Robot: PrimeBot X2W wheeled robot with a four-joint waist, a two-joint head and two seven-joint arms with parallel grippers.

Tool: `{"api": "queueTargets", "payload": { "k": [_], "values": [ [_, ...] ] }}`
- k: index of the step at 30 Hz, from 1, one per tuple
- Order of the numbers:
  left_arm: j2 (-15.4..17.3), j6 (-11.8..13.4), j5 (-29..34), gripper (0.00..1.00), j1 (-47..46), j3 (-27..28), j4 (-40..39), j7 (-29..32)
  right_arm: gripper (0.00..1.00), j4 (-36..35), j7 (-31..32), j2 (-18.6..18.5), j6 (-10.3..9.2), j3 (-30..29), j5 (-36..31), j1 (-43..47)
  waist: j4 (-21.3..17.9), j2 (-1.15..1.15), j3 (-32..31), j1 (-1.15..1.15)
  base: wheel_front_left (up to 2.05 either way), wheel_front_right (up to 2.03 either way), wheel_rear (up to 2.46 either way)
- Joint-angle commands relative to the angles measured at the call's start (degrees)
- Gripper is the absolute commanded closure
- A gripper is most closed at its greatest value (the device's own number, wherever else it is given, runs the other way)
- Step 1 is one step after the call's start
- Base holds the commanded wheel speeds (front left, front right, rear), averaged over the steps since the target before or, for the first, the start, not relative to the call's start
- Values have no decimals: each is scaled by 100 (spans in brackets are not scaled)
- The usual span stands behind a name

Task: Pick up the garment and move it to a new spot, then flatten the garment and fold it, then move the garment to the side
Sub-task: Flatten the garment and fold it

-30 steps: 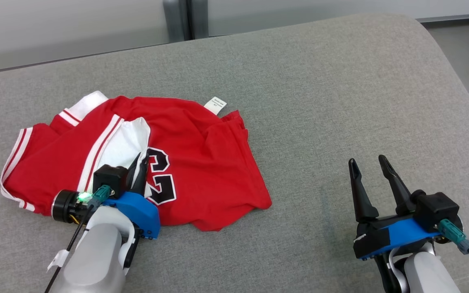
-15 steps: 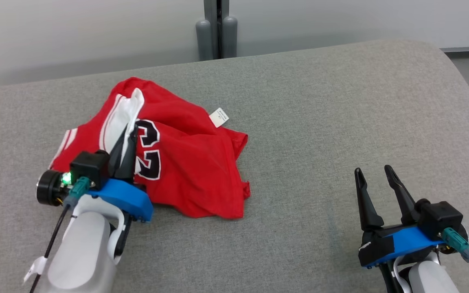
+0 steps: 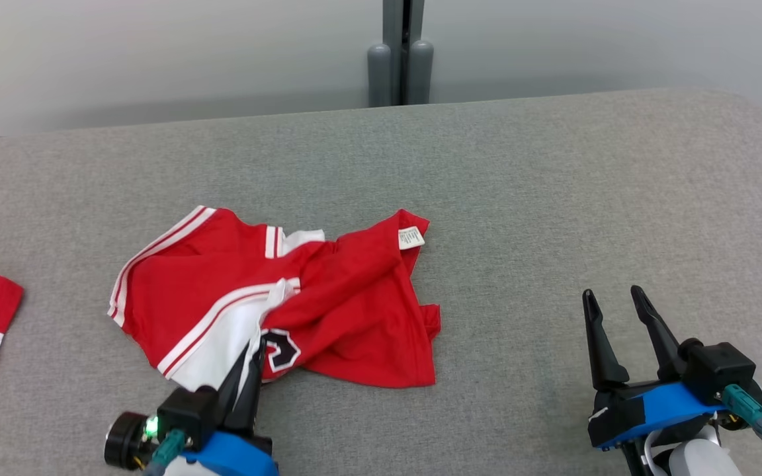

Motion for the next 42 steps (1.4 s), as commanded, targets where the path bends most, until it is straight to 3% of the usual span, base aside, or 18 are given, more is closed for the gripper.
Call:
{"api": "queueTargets", "payload": {
  "k": [1,7,8,9,10,16,21,31,42],
  "values": [
    [-42,-3,10,100,184,69,-98,-15,0,-9,-4,-12,1,-22,-36,46,52,0,-1,0,0,0,0],
    [-188,-3,5,100,782,185,-253,-15,0,32,-4,-12,1,4,-28,95,193,0,-68,0,0,0,0],
    [-201,-3,22,91,823,159,-231,-15,0,43,-4,-13,1,17,-21,99,206,0,-77,0,0,0,0],
    [-218,-3,36,20,827,144,-262,-15,0,47,-4,-13,1,20,-17,100,222,0,-89,0,0,0,0],
    [-236,-3,31,0,841,140,-312,-15,0,52,-4,-13,1,19,-17,98,234,0,-101,0,0,0,0],
    [-326,-3,21,0,803,377,-1074,-16,0,97,-4,-12,1,8,-35,123,263,0,-211,0,0,0,0],
    [-399,5,61,0,731,955,-1622,-15,0,105,-4,-13,1,-35,-55,185,258,0,-322,0,0,0,0],
    [-477,31,217,0,674,2142,-1534,-15,0,150,-4,-12,1,-86,-80,314,249,0,-483,0,0,0,0],
    [-528,3,300,0,653,2289,-1348,-15,0,252,-4,-12,1,-22,-127,247,342,0,-503,0,0,0,0]
  ]
}}
